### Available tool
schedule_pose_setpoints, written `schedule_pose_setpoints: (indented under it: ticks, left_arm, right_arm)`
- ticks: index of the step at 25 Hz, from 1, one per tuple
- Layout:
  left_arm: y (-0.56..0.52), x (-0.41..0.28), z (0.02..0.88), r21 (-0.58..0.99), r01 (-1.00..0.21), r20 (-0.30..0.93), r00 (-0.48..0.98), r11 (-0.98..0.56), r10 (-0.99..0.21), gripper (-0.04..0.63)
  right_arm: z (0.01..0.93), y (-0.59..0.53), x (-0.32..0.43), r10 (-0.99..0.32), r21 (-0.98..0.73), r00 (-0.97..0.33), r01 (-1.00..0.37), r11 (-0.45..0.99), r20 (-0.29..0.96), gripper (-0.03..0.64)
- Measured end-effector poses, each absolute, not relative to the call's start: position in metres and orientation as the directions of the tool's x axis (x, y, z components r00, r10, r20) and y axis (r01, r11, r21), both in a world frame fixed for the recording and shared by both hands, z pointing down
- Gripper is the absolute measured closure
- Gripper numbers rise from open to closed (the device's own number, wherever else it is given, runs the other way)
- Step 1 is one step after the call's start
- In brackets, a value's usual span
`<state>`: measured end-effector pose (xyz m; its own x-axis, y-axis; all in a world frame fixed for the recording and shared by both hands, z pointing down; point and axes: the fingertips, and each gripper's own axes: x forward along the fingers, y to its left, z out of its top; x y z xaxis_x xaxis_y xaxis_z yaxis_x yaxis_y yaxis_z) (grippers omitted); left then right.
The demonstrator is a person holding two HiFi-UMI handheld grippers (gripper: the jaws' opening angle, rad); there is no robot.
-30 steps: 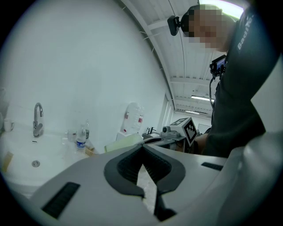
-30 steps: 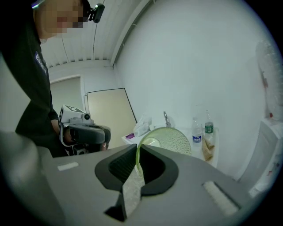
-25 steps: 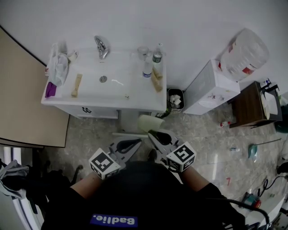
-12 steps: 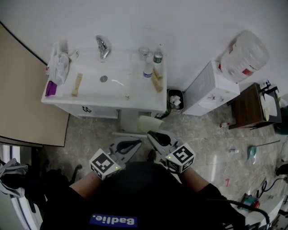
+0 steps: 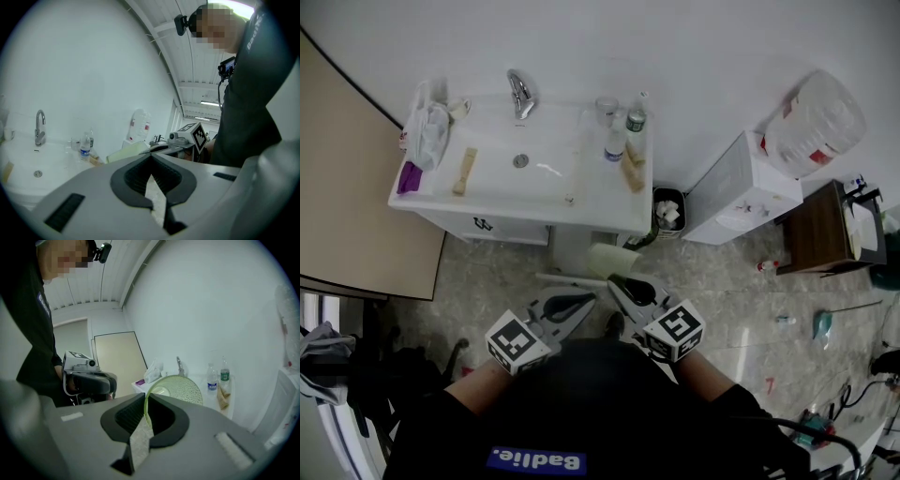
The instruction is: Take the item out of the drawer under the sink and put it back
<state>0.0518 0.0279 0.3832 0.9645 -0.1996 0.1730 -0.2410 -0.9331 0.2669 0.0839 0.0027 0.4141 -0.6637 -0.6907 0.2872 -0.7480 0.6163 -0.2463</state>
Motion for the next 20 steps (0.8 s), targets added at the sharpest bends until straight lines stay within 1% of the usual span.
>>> schedule_pose_setpoints:
  ticks: [9,16,20]
  left_arm:
    - [0.025,0.046,0.385,0.27,-0.266,0.179,0.958,-0.925,-0.223,0.589]
    - [0.017,0.04,0.391,0.282,-0.291,0.183,0.952,-0.914,-0.247,0.589]
    - [0.012,0.033,0.399,0.296,-0.319,0.191,0.943,-0.9,-0.271,0.589]
  right_arm:
    - [0.447,-0.015,0.081,-0.667,-0.24,-0.66,-0.75,0.617,0.347,0.594]
    - [0.502,-0.03,0.071,-0.6,-0.164,-0.654,-0.727,0.666,0.461,0.594]
    - [0.546,-0.038,0.07,-0.551,-0.155,-0.639,-0.717,0.68,0.537,0.594]
